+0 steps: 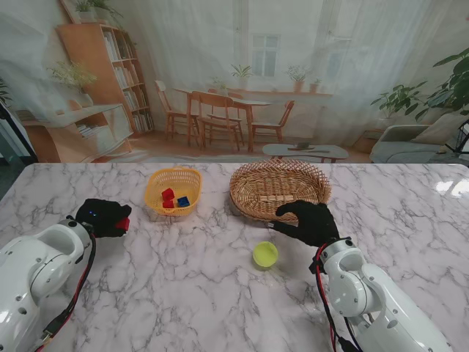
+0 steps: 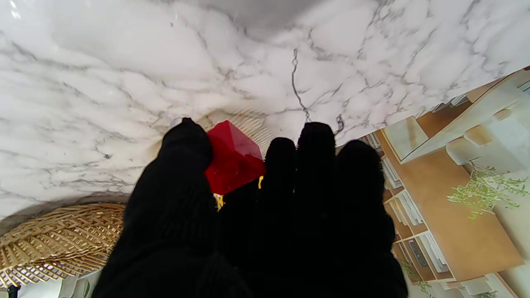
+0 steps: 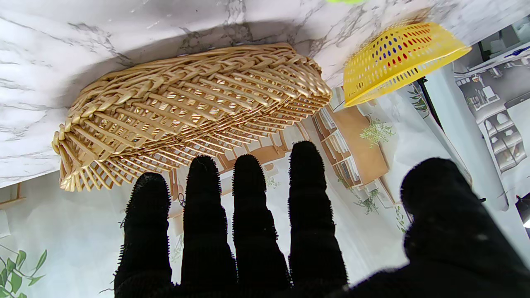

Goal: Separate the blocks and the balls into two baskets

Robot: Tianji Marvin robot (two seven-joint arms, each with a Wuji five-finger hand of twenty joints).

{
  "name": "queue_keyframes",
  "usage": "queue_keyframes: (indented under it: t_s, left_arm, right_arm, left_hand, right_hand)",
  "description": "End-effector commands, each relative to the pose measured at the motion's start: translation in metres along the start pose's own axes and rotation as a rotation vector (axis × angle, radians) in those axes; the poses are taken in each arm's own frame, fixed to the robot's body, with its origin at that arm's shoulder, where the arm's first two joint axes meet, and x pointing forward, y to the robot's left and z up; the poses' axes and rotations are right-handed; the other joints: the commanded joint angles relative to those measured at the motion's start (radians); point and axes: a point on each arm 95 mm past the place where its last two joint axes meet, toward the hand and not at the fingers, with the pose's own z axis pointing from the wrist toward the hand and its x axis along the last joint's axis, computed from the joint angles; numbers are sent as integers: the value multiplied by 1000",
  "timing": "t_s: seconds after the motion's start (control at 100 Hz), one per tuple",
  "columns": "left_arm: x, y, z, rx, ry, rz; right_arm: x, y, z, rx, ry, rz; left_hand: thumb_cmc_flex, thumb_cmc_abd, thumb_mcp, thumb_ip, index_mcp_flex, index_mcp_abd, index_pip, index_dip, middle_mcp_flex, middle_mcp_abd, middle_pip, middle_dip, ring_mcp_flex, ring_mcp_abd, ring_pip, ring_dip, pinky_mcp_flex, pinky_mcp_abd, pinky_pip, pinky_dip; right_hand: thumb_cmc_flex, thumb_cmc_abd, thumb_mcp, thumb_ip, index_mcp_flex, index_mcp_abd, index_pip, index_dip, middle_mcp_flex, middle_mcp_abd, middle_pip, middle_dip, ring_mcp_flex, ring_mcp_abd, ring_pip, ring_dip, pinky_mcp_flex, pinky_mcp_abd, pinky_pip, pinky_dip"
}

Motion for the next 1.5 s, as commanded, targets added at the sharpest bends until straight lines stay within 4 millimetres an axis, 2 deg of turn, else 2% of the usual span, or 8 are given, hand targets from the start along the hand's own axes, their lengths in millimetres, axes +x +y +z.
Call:
queue_keyframes:
  t_s: [0.0,0.25,0.62,0.99,1.41,1.49]
  left_arm:
    - [0,-8,6,-5,-5,2]
    - [1,-29,20,16,-10,-16]
    - [0,-38,56,16,-34,-64]
    - [13,-54,98,24,-38,-112]
    - [17,-56,127,57,-60,-156]
    - [17,-55,130,66,-64,-160]
  right_arm:
    - [0,-2,-1,7,-5,0]
    - [0,-3,-1,9,-6,1]
    - [0,-2,-2,4,-9,4]
    - [-2,-2,-2,1,-11,5]
    - [-4,-1,-3,-6,-14,7]
    - [-4,-1,-3,-5,-14,6]
  left_hand:
    - [100,38,21,38,13,-44,85,11,25,-6,-8,14,12,17,16,11,1,-33,34,-10]
    - [94,43,14,34,15,-60,86,10,24,-16,-12,9,9,15,11,9,-2,-38,30,-10]
    - [89,54,8,30,4,-67,84,2,5,-24,-16,1,-11,16,-3,3,-21,-41,11,-15]
    - [97,63,14,34,-1,-77,99,-2,4,-32,-9,2,-17,13,8,7,-26,-45,23,-8]
    - [80,67,6,32,-24,-76,102,-20,-26,-36,-11,-8,-44,14,6,5,-48,-51,22,-4]
    - [63,72,-3,31,-39,-70,91,-41,-63,-35,4,-64,-65,18,-14,-12,-66,-49,0,-7]
  right_hand:
    - [29,34,-14,26,15,10,6,-13,-5,0,8,5,-6,-2,-41,-8,-17,15,-11,-8]
    - [29,35,-13,26,15,10,6,-13,-6,0,8,5,-6,-2,-42,-8,-17,15,-11,-8]
    - [30,35,-14,26,15,10,6,-13,-6,-1,8,5,-7,-1,-42,-8,-18,15,-12,-8]
    - [29,36,-13,26,17,9,7,-12,-6,-1,8,5,-7,-2,-41,-8,-20,16,-13,-8]
    - [29,35,-14,26,16,9,7,-12,-5,-1,8,5,-7,-2,-42,-8,-20,16,-13,-8]
    - [30,35,-14,26,16,10,7,-12,-5,-2,8,5,-7,-2,-41,-8,-21,15,-14,-8]
